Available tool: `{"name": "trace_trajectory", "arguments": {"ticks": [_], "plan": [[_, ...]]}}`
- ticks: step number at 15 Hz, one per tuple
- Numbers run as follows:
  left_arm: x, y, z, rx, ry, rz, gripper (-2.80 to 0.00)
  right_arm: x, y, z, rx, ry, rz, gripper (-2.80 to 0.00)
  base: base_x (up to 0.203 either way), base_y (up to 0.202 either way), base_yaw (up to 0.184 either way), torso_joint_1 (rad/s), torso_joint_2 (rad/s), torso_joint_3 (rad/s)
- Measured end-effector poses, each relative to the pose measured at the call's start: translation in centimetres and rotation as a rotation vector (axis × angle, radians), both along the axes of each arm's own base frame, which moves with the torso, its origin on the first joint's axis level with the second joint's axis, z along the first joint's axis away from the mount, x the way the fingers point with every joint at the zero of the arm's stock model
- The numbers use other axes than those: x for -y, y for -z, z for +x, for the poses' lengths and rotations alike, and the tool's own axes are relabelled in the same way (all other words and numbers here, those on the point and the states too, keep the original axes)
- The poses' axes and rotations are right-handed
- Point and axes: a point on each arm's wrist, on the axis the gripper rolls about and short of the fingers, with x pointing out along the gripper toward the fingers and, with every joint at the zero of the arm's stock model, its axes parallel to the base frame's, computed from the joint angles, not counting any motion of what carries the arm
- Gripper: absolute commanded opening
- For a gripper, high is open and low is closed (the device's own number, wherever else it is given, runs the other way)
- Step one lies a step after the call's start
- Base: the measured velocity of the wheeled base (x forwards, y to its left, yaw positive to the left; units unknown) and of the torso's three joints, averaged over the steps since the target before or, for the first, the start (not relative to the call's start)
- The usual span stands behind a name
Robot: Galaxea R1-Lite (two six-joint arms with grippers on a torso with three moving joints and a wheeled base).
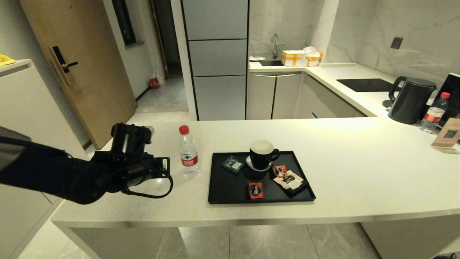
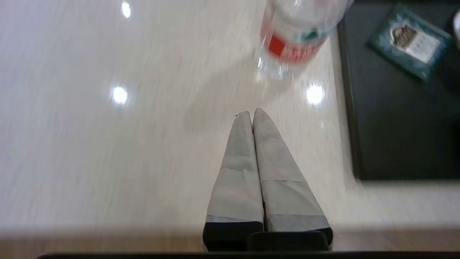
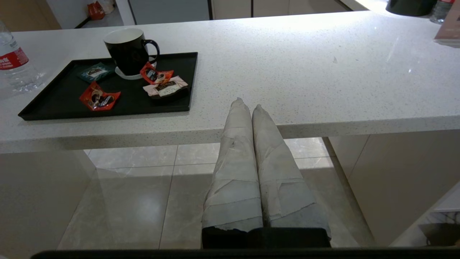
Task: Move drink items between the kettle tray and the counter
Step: Return the bottled water to its original position
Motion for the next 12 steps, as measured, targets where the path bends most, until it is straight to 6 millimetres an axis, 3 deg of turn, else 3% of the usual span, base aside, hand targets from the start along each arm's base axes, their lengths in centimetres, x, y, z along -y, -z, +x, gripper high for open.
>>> {"name": "trace_trajectory", "arguments": {"ticks": [4, 5, 8, 12], "plan": [[1.8, 2.8, 2.6, 0.055, 0.101, 0.040, -2.80, 0.0, 0.0, 0.0, 0.000, 0.000, 0.000, -2.80, 0.000, 0.000, 0.000, 0.000, 0.00, 0.000], [2.2, 3.3, 3.2, 0.048, 0.107, 0.043, 0.00, 0.0, 0.0, 0.0, 0.000, 0.000, 0.000, -2.80, 0.000, 0.000, 0.000, 0.000, 0.00, 0.000], [3.0, 4.3, 5.0, 0.015, 0.109, 0.062, 0.00, 0.0, 0.0, 0.0, 0.000, 0.000, 0.000, -2.80, 0.000, 0.000, 0.000, 0.000, 0.00, 0.000], [3.5, 4.0, 6.2, -0.008, 0.108, 0.066, 0.00, 0.0, 0.0, 0.0, 0.000, 0.000, 0.000, -2.80, 0.000, 0.000, 0.000, 0.000, 0.00, 0.000]]}}
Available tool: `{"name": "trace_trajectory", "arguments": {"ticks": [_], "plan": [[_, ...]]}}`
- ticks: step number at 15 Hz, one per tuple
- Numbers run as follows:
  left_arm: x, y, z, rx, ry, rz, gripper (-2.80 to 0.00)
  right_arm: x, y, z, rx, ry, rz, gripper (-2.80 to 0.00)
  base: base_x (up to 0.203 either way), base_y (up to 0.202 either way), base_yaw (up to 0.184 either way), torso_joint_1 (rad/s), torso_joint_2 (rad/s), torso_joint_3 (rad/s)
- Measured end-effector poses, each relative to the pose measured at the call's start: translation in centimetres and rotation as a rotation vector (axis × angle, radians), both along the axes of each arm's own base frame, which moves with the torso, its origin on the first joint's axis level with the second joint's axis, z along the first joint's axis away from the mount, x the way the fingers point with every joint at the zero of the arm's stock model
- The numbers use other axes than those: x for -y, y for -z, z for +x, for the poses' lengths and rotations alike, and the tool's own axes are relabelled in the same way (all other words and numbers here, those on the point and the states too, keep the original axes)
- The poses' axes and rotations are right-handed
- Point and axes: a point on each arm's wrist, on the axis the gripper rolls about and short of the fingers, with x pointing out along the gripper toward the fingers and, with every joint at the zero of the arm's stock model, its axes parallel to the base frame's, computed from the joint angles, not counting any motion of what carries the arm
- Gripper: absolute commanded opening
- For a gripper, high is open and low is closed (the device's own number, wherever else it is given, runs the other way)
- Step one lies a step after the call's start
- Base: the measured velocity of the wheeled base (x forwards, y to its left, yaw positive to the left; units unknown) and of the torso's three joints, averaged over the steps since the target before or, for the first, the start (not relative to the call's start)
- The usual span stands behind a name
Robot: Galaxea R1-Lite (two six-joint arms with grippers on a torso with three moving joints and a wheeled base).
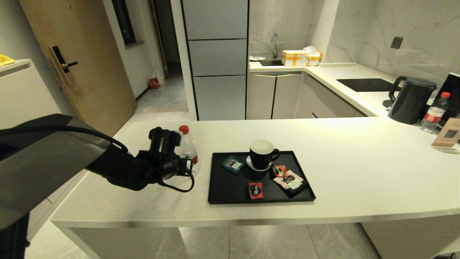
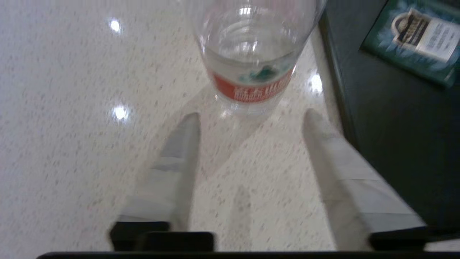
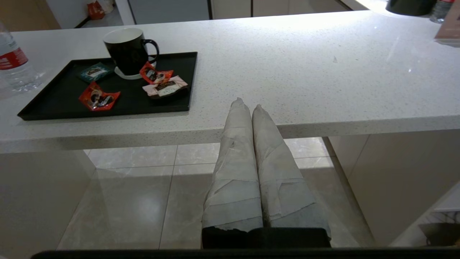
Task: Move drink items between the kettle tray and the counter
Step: Return the bottled water to its original position
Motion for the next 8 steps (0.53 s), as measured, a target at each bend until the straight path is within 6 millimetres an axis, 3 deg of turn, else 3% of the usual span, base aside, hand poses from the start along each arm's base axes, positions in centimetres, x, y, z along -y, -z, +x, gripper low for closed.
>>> {"name": "trace_trajectory", "arguments": {"ticks": [5, 8], "plan": [[0.4, -0.6, 1.4, 0.051, -0.004, -0.016, 0.00, 0.0, 0.0, 0.0, 0.000, 0.000, 0.000, -2.80, 0.000, 0.000, 0.000, 0.000, 0.00, 0.000], [0.9, -0.1, 2.7, 0.064, -0.005, -0.018, 0.00, 0.0, 0.0, 0.0, 0.000, 0.000, 0.000, -2.80, 0.000, 0.000, 0.000, 0.000, 0.00, 0.000]]}}
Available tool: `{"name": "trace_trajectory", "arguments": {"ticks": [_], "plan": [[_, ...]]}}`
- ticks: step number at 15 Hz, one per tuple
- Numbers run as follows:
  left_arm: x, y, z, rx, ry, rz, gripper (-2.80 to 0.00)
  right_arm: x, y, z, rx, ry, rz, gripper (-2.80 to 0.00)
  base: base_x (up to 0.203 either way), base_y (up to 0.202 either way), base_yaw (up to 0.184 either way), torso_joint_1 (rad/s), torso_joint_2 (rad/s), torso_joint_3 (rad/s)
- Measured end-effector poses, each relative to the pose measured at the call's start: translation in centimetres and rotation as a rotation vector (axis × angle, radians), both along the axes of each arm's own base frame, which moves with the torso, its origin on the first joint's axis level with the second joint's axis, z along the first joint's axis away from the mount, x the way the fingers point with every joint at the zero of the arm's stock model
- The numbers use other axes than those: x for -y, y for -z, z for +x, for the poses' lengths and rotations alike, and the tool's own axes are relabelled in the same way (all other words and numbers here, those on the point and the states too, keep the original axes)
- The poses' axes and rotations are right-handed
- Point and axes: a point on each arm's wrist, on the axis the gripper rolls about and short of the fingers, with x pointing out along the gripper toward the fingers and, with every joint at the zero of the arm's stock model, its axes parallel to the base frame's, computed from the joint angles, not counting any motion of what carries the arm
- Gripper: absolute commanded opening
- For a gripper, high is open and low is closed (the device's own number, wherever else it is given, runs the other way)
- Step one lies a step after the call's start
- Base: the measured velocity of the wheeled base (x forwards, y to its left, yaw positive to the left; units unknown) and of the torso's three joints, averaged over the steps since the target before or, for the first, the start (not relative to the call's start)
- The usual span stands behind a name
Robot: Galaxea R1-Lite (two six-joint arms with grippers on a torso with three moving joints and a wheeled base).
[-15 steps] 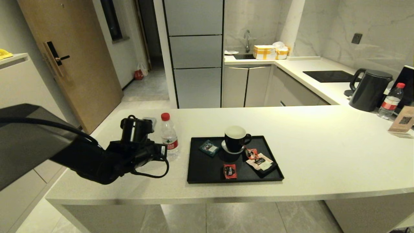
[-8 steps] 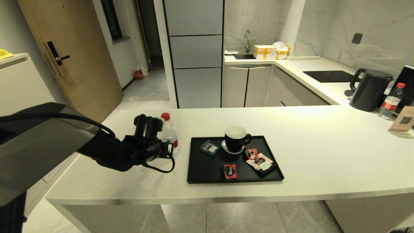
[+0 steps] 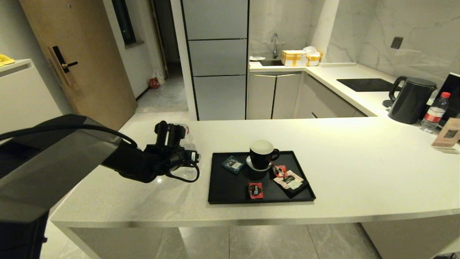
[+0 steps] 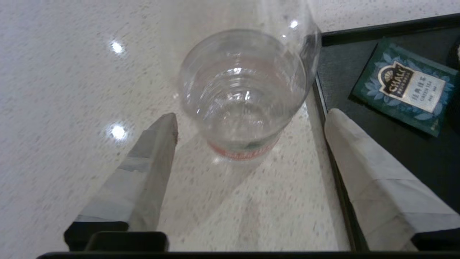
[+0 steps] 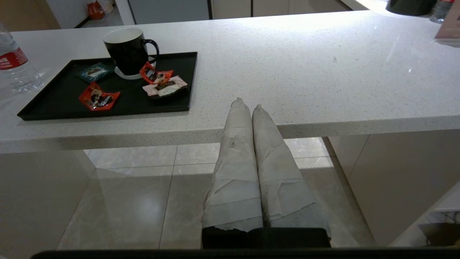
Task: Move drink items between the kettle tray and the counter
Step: Return the bottled water to its original position
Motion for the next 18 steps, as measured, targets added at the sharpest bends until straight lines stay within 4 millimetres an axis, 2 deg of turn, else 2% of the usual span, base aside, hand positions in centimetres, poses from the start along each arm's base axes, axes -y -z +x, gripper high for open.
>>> {"name": "trace_trajectory", "arguments": {"ticks": [8, 9, 14, 18], "plan": [[0.8, 1.4, 1.9, 0.019, -0.026, 0.019, 0.00, 0.0, 0.0, 0.0, 0.000, 0.000, 0.000, -2.80, 0.000, 0.000, 0.000, 0.000, 0.00, 0.000], [0.9, 1.5, 2.0, 0.019, -0.025, 0.020, -2.80, 0.0, 0.0, 0.0, 0.000, 0.000, 0.000, -2.80, 0.000, 0.000, 0.000, 0.000, 0.00, 0.000], [1.4, 1.8, 2.1, 0.016, -0.016, 0.020, -2.80, 0.0, 0.0, 0.0, 0.000, 0.000, 0.000, -2.80, 0.000, 0.000, 0.000, 0.000, 0.00, 0.000], [1.8, 0.6, 1.2, -0.005, -0.004, 0.011, -2.80, 0.0, 0.0, 0.0, 0.000, 0.000, 0.000, -2.80, 0.000, 0.000, 0.000, 0.000, 0.00, 0.000]]}}
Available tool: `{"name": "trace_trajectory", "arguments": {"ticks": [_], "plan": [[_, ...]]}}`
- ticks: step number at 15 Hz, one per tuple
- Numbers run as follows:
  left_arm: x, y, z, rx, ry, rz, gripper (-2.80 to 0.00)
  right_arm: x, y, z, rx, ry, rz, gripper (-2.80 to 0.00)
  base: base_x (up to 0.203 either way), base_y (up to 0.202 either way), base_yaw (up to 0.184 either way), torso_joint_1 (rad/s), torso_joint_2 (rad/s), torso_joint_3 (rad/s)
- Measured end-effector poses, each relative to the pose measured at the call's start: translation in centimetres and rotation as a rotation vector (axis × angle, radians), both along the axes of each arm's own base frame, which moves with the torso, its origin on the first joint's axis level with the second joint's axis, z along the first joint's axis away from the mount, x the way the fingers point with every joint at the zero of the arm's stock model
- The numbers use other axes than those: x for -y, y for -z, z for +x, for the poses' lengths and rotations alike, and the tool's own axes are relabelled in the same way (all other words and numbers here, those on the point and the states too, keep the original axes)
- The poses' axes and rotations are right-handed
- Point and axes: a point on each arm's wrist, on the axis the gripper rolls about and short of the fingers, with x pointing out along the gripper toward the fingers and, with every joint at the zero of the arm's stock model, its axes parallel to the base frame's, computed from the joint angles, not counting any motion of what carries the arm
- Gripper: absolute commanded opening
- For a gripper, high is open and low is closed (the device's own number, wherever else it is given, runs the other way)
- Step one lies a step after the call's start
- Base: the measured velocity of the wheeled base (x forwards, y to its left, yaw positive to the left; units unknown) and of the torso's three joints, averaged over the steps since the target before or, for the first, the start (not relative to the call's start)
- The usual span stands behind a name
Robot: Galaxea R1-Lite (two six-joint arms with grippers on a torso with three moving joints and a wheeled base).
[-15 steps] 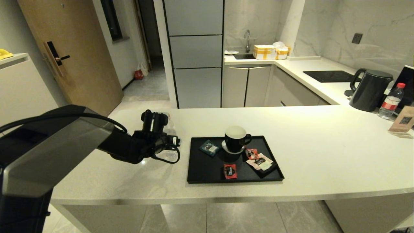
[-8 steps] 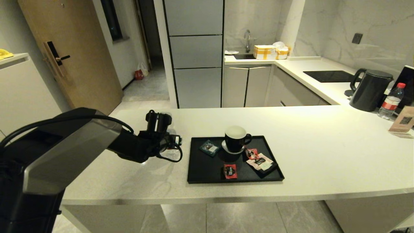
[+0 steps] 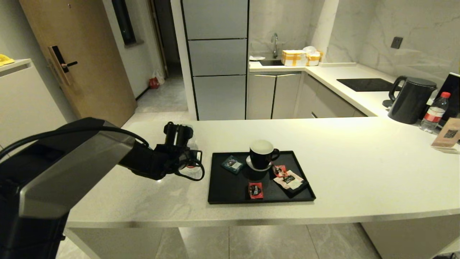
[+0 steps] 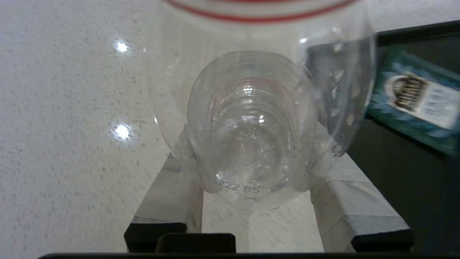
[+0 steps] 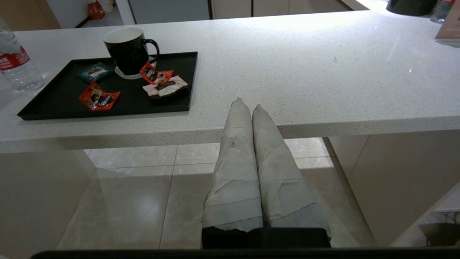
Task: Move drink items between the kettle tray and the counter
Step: Return the bottled water to its original position
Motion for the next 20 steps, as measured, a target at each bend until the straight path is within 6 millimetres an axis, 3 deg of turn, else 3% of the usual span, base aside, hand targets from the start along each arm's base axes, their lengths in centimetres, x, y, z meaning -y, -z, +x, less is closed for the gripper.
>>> {"name": "trace_trajectory", "arguments": {"ticks": [2, 4, 6, 8, 10, 12, 15, 18, 19, 20], "plan": [[1.0, -2.5, -1.5, -0.004, 0.026, -0.038, -2.80, 0.0, 0.0, 0.0, 0.000, 0.000, 0.000, -2.80, 0.000, 0.000, 0.000, 0.000, 0.00, 0.000], [3.7, -5.3, -4.2, -0.016, 0.100, -0.081, -2.80, 0.0, 0.0, 0.0, 0.000, 0.000, 0.000, -2.80, 0.000, 0.000, 0.000, 0.000, 0.00, 0.000], [6.4, -6.3, -6.5, -0.019, 0.173, -0.101, -2.80, 0.0, 0.0, 0.0, 0.000, 0.000, 0.000, -2.80, 0.000, 0.000, 0.000, 0.000, 0.00, 0.000], [7.3, -6.6, -7.4, -0.020, 0.198, -0.105, -2.80, 0.0, 0.0, 0.0, 0.000, 0.000, 0.000, -2.80, 0.000, 0.000, 0.000, 0.000, 0.00, 0.000], [8.1, -5.7, -7.7, -0.032, 0.193, -0.096, -2.80, 0.0, 0.0, 0.0, 0.000, 0.000, 0.000, -2.80, 0.000, 0.000, 0.000, 0.000, 0.00, 0.000], [8.7, -3.4, -7.6, -0.065, 0.183, -0.070, -2.80, 0.0, 0.0, 0.0, 0.000, 0.000, 0.000, -2.80, 0.000, 0.000, 0.000, 0.000, 0.00, 0.000], [8.6, -0.7, -6.9, -0.103, 0.162, -0.042, -2.80, 0.0, 0.0, 0.0, 0.000, 0.000, 0.000, -2.80, 0.000, 0.000, 0.000, 0.000, 0.00, 0.000], [8.9, 0.8, -6.4, -0.075, 0.145, -0.026, -2.80, 0.0, 0.0, 0.0, 0.000, 0.000, 0.000, -2.80, 0.000, 0.000, 0.000, 0.000, 0.00, 0.000], [8.9, 1.1, -6.3, -0.076, 0.141, -0.024, 0.00, 0.0, 0.0, 0.0, 0.000, 0.000, 0.000, -2.80, 0.000, 0.000, 0.000, 0.000, 0.00, 0.000], [8.9, 1.4, -6.2, -0.081, 0.141, -0.020, 0.00, 0.0, 0.0, 0.0, 0.000, 0.000, 0.000, -2.80, 0.000, 0.000, 0.000, 0.000, 0.00, 0.000]]}}
